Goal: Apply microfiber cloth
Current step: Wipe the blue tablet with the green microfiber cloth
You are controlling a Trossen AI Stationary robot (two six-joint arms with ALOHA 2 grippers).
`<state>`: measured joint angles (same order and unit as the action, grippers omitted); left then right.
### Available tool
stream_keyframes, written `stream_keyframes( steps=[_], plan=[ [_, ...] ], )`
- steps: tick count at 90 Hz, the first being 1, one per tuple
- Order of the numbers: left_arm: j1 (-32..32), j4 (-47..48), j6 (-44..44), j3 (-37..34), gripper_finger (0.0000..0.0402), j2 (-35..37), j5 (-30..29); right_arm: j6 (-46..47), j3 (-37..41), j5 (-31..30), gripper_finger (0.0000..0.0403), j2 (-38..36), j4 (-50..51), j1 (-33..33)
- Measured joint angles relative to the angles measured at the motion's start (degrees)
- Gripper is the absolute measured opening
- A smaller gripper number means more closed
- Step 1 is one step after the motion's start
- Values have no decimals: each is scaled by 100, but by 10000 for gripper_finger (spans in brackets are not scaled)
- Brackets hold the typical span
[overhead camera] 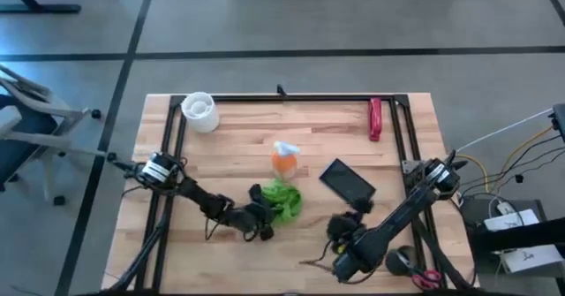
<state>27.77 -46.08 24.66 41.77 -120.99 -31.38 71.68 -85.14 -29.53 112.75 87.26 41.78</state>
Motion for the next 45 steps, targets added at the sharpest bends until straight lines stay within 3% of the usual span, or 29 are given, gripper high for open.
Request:
stream_keyframes(
  steps=[10,25,34,45],
  plan=[
    [215,-26,-94,292,76,-181,648,82,347,112,0,-97,155,24],
    [550,98,-447,326,76,125,885,-4,1091,443,0,-355,-125,-44],
    [634,693,-511,179,76,571,788,67,1601,488,0,-723,-338,-71],
    [572,1715,-169,-44,74,1156,30,261,2310,265,0,-1425,-817,-185]
  ],
)
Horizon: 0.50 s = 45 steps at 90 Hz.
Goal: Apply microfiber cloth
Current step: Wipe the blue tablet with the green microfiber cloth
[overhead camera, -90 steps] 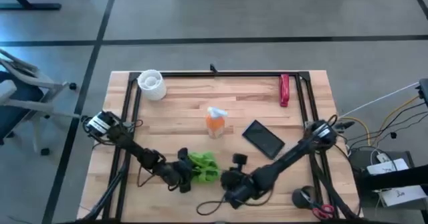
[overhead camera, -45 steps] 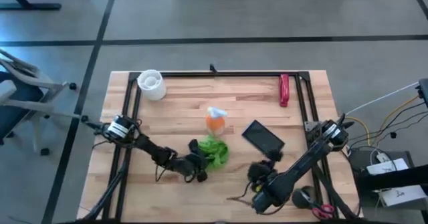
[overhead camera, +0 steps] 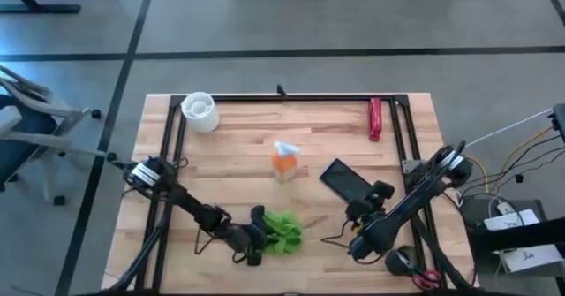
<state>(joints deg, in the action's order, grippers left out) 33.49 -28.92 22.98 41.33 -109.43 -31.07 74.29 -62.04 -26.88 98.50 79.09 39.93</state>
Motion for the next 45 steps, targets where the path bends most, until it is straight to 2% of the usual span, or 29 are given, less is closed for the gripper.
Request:
stream_keyframes(
  steps=[8,16,32,45],
  plan=[
    [-153,227,223,-250,72,224,-665,218,570,-354,0,-598,-523,-169],
    [-322,198,365,-466,69,318,-946,320,1120,-582,0,-1119,-1088,-456],
    [-877,-110,676,-650,65,166,-1008,-97,2121,-616,0,-1757,-2346,-1263],
    [-1065,-683,250,-640,67,16,-661,-217,2617,-619,0,-1976,-2960,-1916]
  ],
)
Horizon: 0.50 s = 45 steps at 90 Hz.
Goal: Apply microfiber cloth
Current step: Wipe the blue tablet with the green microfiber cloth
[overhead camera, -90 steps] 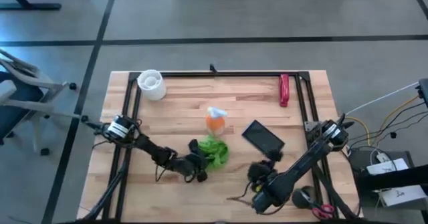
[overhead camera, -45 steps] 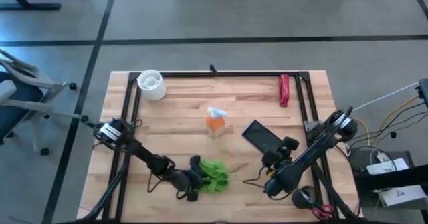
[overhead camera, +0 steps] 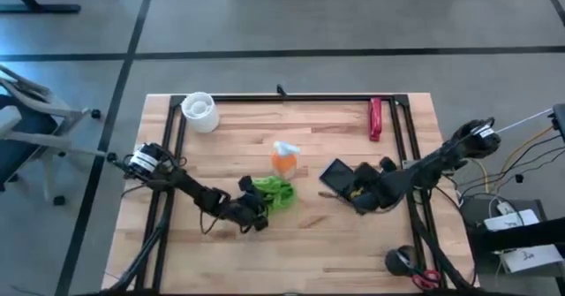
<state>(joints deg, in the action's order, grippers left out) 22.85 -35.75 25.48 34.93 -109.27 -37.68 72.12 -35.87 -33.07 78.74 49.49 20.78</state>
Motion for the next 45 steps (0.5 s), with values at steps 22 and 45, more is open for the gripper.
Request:
stream_keyframes(
  steps=[22,45],
  plan=[
    [1,187,39,-31,103,231,3,-459,342,156,0,65,-1013,-633],
    [112,1161,-44,-40,190,1120,570,-585,454,433,0,356,-1518,-732]
  ],
)
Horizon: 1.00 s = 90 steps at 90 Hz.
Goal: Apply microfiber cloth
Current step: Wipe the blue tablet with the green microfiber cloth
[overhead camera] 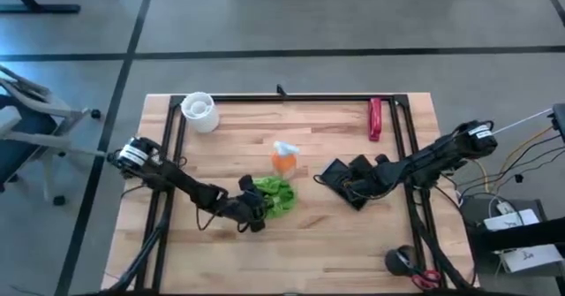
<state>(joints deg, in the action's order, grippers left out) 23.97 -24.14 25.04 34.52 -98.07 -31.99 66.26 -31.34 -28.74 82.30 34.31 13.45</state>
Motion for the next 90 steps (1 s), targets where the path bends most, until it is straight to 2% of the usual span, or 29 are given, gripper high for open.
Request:
stream_keyframes(
  steps=[12,22,36,47,67,78,90],
  plan=[
    [193,-96,-199,7,232,420,338,-71,-7,122,0,55,-413,165],
    [406,-678,-318,17,256,470,467,177,-84,249,0,87,-802,390],
    [613,-1822,-505,44,269,-18,436,273,-188,312,0,373,-1614,812],
    [603,-2073,-505,266,263,-515,371,273,-519,193,0,821,-1856,1147],
    [559,-1913,-537,884,243,-1463,254,-164,-1607,153,0,1770,-1800,1746],
    [546,-1326,-262,1089,231,-1567,270,-503,-2224,361,0,2075,-1747,2039],
    [549,-444,-4,1219,218,-1514,286,-1356,-2835,332,0,2199,-1532,2244]
  ],
)
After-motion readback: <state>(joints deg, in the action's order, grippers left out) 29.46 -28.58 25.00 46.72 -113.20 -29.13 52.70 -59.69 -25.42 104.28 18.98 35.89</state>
